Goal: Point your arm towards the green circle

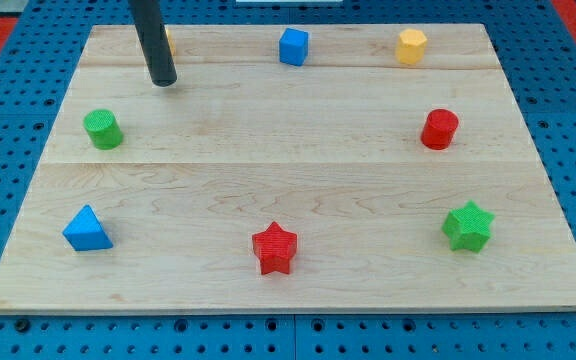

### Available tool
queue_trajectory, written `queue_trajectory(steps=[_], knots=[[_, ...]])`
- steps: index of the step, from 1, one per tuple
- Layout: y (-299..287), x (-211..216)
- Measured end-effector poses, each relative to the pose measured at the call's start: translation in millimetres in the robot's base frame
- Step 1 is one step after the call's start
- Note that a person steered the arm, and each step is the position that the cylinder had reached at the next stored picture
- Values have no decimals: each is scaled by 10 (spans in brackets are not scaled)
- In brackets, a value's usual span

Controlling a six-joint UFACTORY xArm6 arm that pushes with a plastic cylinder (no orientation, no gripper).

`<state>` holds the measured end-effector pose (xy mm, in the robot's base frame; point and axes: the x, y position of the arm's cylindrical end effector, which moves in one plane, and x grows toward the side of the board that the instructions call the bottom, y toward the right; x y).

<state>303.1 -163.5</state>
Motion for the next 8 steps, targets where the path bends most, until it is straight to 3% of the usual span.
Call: queue_trajectory(steps=[3, 6, 8], knots=[[98, -8], [-12, 1097], [-797, 1259]])
